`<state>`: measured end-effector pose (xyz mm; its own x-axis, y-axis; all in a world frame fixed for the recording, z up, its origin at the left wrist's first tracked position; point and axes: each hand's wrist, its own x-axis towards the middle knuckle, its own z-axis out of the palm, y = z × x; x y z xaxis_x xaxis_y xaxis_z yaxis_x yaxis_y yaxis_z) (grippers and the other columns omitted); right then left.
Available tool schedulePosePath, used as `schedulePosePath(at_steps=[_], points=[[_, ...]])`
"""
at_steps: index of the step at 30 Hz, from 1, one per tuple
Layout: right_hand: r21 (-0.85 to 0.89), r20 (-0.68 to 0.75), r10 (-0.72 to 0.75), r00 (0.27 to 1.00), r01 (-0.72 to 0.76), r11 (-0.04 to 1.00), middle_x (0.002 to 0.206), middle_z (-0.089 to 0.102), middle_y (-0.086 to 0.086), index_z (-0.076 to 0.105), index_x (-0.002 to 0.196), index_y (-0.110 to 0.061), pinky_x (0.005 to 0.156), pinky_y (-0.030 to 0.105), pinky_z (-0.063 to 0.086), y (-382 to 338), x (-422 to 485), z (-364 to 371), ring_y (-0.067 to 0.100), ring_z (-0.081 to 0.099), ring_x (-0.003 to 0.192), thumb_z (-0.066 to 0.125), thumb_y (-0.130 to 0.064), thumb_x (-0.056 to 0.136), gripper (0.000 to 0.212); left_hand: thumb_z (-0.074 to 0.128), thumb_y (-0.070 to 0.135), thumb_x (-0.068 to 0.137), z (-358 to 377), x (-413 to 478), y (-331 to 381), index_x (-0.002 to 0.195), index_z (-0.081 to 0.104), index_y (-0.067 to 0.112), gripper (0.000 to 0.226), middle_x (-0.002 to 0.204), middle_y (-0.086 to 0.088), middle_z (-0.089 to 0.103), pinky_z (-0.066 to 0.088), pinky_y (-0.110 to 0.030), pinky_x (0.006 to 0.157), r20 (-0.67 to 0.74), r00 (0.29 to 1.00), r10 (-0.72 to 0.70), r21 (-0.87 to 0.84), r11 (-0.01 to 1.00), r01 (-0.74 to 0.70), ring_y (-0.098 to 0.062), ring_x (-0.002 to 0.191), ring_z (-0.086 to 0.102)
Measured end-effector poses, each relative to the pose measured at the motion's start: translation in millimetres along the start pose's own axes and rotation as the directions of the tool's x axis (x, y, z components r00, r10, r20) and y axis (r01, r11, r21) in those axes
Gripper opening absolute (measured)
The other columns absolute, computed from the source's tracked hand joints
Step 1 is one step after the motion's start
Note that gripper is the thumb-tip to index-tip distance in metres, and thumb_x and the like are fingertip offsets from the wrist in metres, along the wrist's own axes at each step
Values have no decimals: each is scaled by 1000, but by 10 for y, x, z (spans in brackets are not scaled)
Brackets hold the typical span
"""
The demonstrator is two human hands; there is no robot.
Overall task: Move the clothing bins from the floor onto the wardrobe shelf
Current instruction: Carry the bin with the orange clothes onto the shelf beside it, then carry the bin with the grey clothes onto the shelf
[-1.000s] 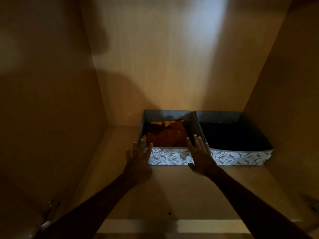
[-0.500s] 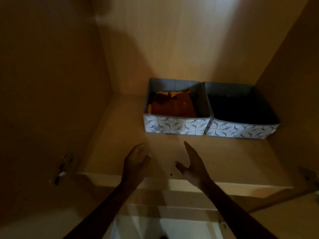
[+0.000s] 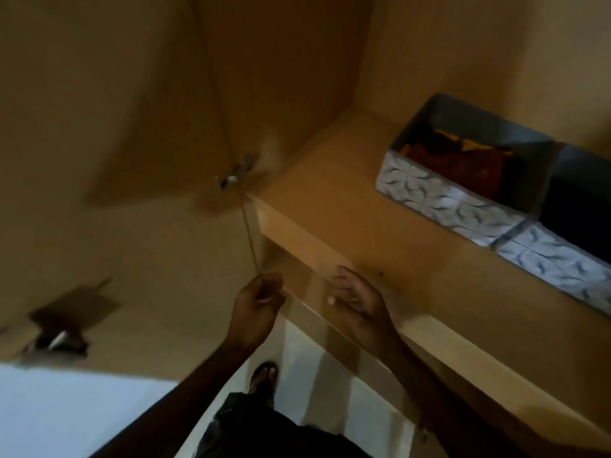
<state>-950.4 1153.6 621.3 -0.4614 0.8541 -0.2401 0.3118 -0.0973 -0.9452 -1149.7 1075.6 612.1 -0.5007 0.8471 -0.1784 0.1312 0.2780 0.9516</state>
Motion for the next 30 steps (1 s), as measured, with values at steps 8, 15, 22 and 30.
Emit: schedulePosePath(at_steps=[8,15,22,30], points=[[-111,412,-22,911,75,991,120,65,-9,53,133,-27,94,31,51,136,-328,526,4,63,107,67,-37,78,59,63,9,88,-255,-1472,-542,112,67,20,26,103,7,72,50,-23,82,-396,885,-243,-129,970,208,-7,93,67],[-178,756,2,654,204,963,116,65,-10,55,132,-26,89,28,52,179,-941,1389,4,63,101,67,-36,76,58,65,10,87,-527,-2877,-1007,111,65,22,26,103,4,72,53,-29,85,-683,620,-386,-271,922,275,-8,94,68],[-166,940,47,338,332,929,115,66,-8,56,130,-24,89,24,50,213,-1873,2265,0,64,96,68,-37,74,59,63,8,90,-551,-4246,-1269,117,63,15,29,109,0,70,54,-31,89,-797,303,-522,-487,853,188,-11,100,67],[-130,990,93,101,457,880,115,65,-8,55,132,-23,83,18,49,464,-3052,2960,4,63,101,70,-27,84,51,60,12,92,-460,-5637,-1542,117,63,19,26,109,6,69,48,-13,79,-813,43,-581,-569,808,152,-3,100,64]])
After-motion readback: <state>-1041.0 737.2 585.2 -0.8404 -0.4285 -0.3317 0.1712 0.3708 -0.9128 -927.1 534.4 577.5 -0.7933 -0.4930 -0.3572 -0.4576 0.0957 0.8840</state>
